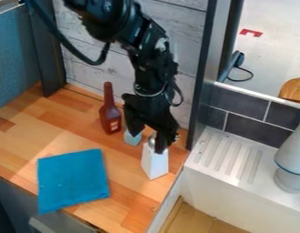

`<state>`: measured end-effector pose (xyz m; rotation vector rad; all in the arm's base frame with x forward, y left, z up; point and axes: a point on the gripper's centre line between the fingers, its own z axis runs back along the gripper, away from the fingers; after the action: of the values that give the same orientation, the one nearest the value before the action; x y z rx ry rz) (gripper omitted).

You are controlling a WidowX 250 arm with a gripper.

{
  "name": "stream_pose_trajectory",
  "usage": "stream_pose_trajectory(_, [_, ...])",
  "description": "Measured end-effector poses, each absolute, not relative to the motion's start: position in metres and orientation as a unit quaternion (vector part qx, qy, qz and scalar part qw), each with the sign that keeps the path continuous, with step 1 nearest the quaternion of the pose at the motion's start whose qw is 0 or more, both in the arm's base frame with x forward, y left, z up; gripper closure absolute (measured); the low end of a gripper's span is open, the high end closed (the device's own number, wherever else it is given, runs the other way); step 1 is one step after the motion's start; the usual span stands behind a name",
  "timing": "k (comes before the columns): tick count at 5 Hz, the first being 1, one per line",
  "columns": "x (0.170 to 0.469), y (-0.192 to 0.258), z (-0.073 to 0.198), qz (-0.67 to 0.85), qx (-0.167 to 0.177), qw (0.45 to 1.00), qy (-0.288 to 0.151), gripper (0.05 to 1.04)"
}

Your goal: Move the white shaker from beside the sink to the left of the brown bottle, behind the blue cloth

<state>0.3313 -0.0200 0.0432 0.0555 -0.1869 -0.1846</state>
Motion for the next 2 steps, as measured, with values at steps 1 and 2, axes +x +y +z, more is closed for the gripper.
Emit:
stream_pose_trajectory(1, [0.3382,-0.0265,0.036,-0.095,0.029,0.991,-0.086,0.27])
stream_pose_trajectory(2, [0.3408,-0.0298,0.0294,-0.098,0.032,0.991,-0.08,0.508])
